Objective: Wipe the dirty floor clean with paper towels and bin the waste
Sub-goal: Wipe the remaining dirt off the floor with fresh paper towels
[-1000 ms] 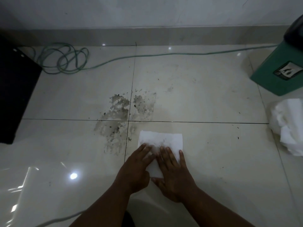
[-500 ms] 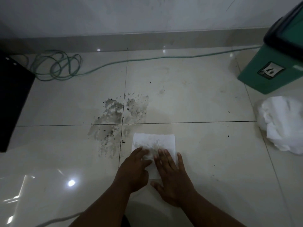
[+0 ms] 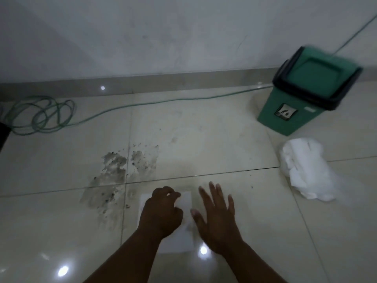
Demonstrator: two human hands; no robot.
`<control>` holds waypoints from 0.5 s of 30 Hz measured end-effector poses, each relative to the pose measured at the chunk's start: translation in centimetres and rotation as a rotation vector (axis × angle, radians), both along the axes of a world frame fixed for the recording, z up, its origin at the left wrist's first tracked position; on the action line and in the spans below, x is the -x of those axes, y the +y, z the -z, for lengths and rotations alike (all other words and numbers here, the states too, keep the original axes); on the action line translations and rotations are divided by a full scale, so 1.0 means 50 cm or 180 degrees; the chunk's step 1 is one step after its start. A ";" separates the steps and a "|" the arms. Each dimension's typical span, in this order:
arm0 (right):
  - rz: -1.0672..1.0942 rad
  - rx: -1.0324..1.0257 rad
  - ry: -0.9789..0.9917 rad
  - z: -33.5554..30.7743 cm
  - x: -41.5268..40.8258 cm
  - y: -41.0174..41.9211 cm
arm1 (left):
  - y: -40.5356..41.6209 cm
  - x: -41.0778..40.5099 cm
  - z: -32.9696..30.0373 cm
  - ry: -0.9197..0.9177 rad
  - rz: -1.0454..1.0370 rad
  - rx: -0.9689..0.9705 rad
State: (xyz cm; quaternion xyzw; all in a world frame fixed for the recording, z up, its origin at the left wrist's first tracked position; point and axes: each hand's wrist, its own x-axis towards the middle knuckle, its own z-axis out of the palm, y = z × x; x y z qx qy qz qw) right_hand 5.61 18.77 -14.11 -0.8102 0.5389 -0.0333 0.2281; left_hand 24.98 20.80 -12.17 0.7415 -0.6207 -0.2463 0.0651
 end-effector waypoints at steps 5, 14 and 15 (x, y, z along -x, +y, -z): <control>0.1513 0.0774 -0.0377 -0.091 0.150 -0.156 | -0.152 0.102 -0.049 0.0238 0.0211 0.0480; 0.3186 0.0515 0.0690 -0.094 0.404 -0.330 | -0.320 0.265 -0.103 0.0371 0.0647 0.0617; 0.3134 0.0394 0.0858 -0.082 0.421 -0.337 | -0.329 0.278 -0.105 0.0388 0.0682 0.0626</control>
